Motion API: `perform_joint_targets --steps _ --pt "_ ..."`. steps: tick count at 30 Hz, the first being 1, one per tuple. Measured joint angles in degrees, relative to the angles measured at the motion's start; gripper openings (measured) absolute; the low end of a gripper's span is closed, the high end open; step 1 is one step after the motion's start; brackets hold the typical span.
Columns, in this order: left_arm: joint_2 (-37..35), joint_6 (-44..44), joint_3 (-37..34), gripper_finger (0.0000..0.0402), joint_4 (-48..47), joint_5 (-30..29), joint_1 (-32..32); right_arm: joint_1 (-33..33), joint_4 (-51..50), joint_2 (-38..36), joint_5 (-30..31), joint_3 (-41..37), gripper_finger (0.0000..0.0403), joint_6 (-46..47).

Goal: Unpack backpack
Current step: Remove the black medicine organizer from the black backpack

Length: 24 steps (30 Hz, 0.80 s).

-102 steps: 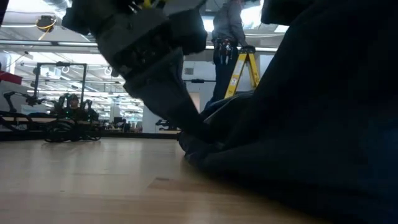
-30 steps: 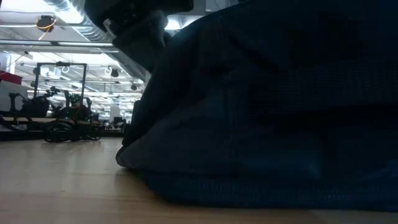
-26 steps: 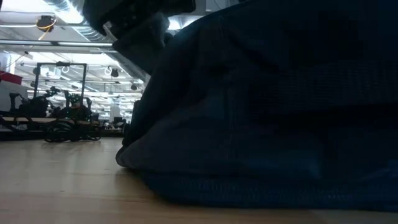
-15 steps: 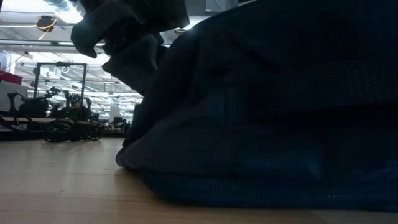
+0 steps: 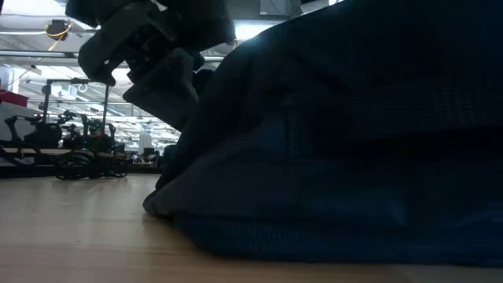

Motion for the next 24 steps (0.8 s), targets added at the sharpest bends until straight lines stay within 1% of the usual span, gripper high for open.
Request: perform_joint_targets --steps 5,11,14,16,18,24 --pt "0.0 -0.26 -4.08 0.0237 5.91 1.96 0.56 0.0 -2.03 0.0 0.44 0.0 0.0154 3.13" --pt "0.01 -0.18 -6.64 0.0237 9.43 2.09 0.54 -0.02 -3.21 0.0 0.57 0.02 0.0155 5.41" --pt "0.0 0.35 -8.16 0.0237 11.75 2.2 0.54 -0.02 -3.02 0.0 0.57 0.02 0.0169 5.64" --pt "0.0 0.88 -8.9 0.0237 12.83 2.43 0.57 0.02 -2.63 0.0 0.49 0.02 0.0192 5.65" --pt "0.03 0.92 -9.23 0.0237 13.24 2.52 0.6 0.04 -2.28 0.0 0.52 0.02 0.0224 5.62" --pt "0.03 1.27 -9.89 0.0237 13.92 2.63 0.6 0.02 -1.75 0.0 0.1 0.21 0.0339 5.59"
